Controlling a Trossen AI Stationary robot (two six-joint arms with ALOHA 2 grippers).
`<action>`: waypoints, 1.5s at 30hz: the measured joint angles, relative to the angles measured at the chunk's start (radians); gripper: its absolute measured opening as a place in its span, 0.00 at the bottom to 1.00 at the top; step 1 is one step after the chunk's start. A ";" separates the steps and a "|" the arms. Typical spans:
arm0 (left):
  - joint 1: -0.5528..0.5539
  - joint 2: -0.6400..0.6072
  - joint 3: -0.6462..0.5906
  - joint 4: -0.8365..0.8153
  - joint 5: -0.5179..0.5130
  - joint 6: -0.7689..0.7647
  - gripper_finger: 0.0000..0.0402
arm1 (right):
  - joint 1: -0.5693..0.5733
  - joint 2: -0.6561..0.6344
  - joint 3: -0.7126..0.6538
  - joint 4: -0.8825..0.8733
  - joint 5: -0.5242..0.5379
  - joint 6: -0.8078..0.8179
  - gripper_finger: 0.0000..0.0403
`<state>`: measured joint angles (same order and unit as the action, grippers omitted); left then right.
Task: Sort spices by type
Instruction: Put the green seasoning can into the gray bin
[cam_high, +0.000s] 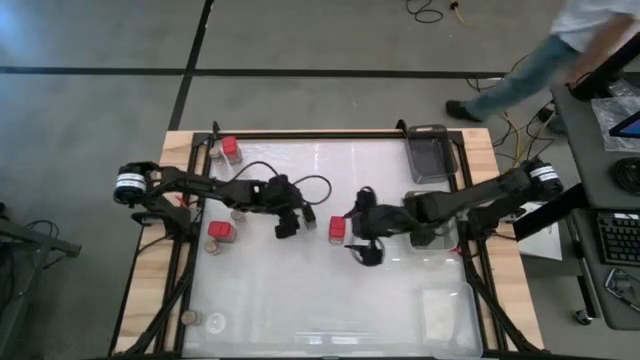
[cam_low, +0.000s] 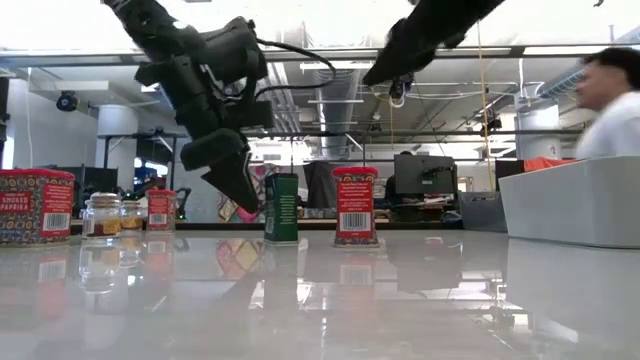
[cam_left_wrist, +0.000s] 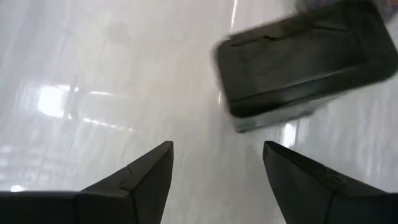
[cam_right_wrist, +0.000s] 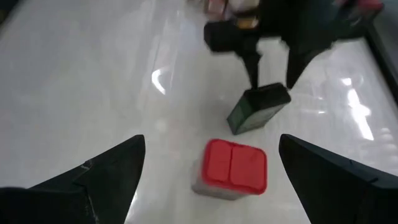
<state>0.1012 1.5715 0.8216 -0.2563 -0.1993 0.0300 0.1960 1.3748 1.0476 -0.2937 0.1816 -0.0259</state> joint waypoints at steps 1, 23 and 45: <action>0.003 -0.018 -0.027 0.026 0.000 -0.013 0.58 | -0.016 0.030 0.023 -0.014 -0.010 -0.019 0.90; 0.008 -0.635 -0.438 0.158 0.000 -0.158 0.58 | -0.290 0.598 0.671 -0.339 -0.369 -0.269 0.90; 0.007 -0.665 -0.498 0.283 -0.002 -0.205 0.58 | -0.334 0.789 0.960 -0.618 -0.446 -0.384 0.90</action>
<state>0.1081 0.9062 0.3233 0.0270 -0.2011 -0.1749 -0.1382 2.1637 2.0075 -0.9117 -0.2642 -0.4102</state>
